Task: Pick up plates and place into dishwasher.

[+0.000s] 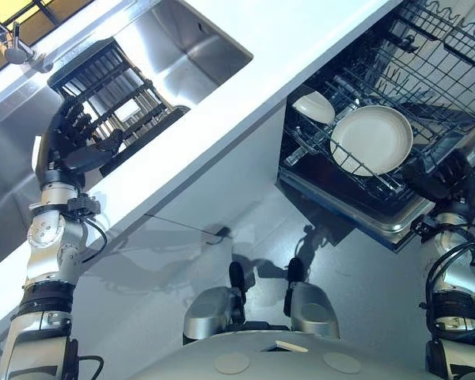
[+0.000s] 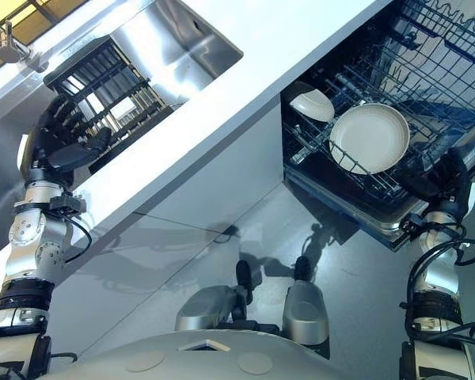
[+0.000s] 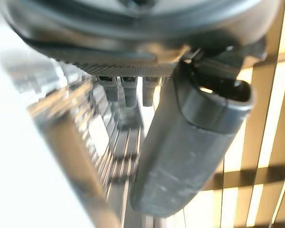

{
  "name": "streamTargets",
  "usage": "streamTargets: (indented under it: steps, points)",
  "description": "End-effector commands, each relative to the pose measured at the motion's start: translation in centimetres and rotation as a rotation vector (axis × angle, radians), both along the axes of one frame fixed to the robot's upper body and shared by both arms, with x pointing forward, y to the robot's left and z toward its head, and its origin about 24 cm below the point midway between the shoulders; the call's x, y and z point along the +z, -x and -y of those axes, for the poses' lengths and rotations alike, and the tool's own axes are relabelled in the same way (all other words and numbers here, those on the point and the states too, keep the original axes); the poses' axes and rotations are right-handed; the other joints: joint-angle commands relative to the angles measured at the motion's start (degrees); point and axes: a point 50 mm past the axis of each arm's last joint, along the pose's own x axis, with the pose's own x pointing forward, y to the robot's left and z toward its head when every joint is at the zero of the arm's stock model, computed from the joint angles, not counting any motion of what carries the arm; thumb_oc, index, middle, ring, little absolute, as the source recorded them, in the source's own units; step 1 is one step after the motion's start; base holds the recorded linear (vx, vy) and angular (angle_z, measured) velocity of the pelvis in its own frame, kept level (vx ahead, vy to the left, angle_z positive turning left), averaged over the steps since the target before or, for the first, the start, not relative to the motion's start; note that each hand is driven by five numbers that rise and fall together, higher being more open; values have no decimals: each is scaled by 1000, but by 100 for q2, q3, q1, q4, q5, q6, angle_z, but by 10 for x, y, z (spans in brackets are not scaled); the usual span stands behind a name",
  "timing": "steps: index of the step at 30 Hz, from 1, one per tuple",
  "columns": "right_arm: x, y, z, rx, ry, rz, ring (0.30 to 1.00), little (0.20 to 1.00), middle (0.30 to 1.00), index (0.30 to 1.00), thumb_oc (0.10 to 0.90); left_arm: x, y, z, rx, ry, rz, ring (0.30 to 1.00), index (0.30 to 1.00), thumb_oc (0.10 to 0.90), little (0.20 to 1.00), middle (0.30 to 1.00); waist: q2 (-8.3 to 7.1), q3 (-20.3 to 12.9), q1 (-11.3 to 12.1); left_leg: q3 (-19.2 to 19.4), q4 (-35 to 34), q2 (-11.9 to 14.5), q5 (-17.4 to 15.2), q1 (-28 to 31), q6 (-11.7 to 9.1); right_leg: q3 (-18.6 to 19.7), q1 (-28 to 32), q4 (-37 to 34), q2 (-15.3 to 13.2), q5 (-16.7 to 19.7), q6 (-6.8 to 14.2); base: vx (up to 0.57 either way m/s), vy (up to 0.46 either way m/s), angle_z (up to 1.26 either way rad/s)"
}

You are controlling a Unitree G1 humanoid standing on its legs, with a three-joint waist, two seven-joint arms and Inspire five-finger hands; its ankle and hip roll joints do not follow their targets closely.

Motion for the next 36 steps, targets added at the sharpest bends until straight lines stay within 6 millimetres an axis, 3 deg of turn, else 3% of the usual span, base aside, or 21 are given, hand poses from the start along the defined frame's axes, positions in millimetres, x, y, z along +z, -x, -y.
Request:
streamTargets:
  steps: [1,11,17,27,36]
  points:
    - [40,-6,14,44,110,122,900,900,900,900,800,35,-10,1,-11,-26,181,900,900,800,900,900,249,-614,-76,11,878,-75,-502,-650,-334,-302,123,974,143,-1343,-250,0,0,0]
    - [2,0,0,145,-63,39,900,900,900,900,800,29,-6,6,-25,4,170,900,900,800,900,900,460,-545,-55,-43,792,-125,-392,-683,-373,-352,27,1083,91,-1392,-279,19,31,-1]
    - [-14,-9,-33,395,-189,36,900,900,900,900,800,24,-3,12,-42,19,168,900,900,800,900,900,514,-453,23,-123,802,-154,-332,-772,-389,-425,-68,1201,51,-1426,-313,2,12,0]
    - [-8,-33,-83,714,-217,79,900,900,900,900,800,18,-5,22,-76,30,170,900,900,800,900,900,490,-362,239,-247,916,-215,-324,-917,-362,-573,-138,1312,-17,-1422,-354,19,42,2]
    - [18,-65,-113,797,-196,171,900,900,900,900,800,14,-12,38,-127,48,158,900,900,800,900,900,440,-295,478,-403,1130,-333,-409,-1000,-302,-697,-173,1440,-109,-1370,-375,59,93,8]
